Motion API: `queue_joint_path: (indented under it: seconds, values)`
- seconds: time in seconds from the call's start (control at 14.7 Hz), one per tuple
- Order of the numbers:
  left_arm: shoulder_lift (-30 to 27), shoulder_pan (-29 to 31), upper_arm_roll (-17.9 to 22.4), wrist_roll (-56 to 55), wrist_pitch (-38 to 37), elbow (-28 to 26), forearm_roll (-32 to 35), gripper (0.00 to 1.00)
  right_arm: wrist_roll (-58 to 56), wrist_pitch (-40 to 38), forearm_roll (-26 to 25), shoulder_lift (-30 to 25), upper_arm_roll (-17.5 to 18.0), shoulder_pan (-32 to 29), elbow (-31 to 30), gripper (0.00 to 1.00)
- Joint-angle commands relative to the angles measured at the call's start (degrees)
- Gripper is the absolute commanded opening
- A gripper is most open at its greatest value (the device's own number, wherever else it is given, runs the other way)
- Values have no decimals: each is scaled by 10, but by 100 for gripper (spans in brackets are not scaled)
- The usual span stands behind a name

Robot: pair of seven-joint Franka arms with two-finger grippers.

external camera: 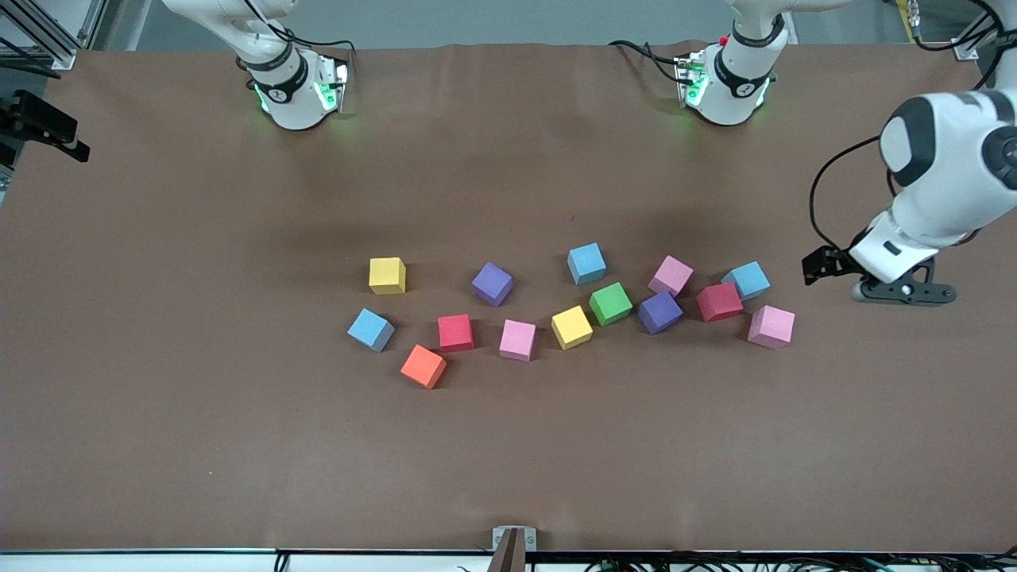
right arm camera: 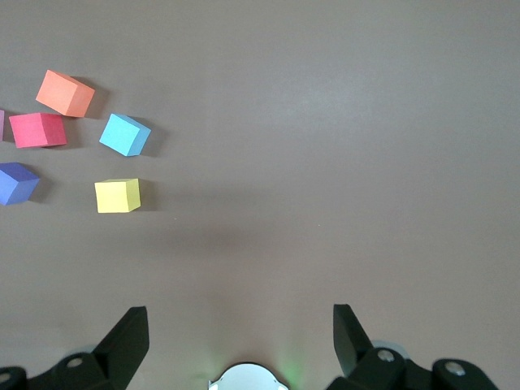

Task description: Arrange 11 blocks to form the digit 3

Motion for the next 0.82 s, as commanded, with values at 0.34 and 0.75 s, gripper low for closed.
queue_joint_path:
  seconds: [0.34,0.75]
  values:
    - [128,4,-3,88,100,18,11,100,-6,-1,-8,0,5,-8,3,100]
    - [201,1,-4,103,105,58,12,100,-5,-2,-9,1,5,-11,6,100]
